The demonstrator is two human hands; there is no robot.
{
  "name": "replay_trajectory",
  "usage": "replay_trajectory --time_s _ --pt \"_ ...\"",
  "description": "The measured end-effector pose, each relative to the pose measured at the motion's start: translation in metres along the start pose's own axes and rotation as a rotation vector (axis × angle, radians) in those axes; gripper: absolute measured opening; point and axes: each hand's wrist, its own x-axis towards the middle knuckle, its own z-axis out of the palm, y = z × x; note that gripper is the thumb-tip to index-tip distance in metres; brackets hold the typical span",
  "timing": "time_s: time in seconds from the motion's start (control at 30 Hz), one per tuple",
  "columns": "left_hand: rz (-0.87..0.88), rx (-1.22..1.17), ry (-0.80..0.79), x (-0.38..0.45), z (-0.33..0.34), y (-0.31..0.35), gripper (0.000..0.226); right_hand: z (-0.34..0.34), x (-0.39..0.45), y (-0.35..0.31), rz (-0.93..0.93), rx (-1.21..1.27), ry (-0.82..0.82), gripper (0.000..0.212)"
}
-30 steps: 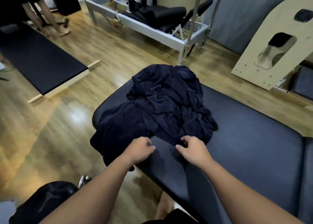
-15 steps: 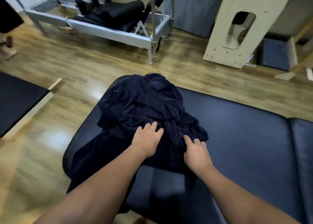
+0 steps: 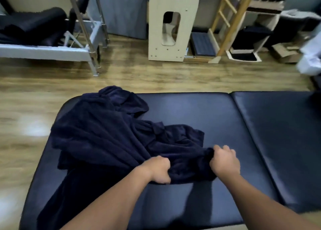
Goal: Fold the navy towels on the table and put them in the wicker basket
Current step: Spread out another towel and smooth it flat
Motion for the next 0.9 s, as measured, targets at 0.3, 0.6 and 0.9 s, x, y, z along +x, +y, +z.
replay_trajectory --time_s 0.3,0.6,0.9 --pt "0.021 0.166 0.323 0.044 -0.035 0.013 0.030 0.029 -0.051 0.029 0.062 0.134 0.175 0.047" --pt "-0.200 0.376 0.169 0.089 -0.057 0.012 0.040 0.043 -0.072 0.035 0.112 -0.014 -0.009 0.038" --pt "0.041 -0.063 0.420 0.126 -0.072 0.082 0.020 0.029 -0.055 0.105 0.267 0.061 -0.039 0.026"
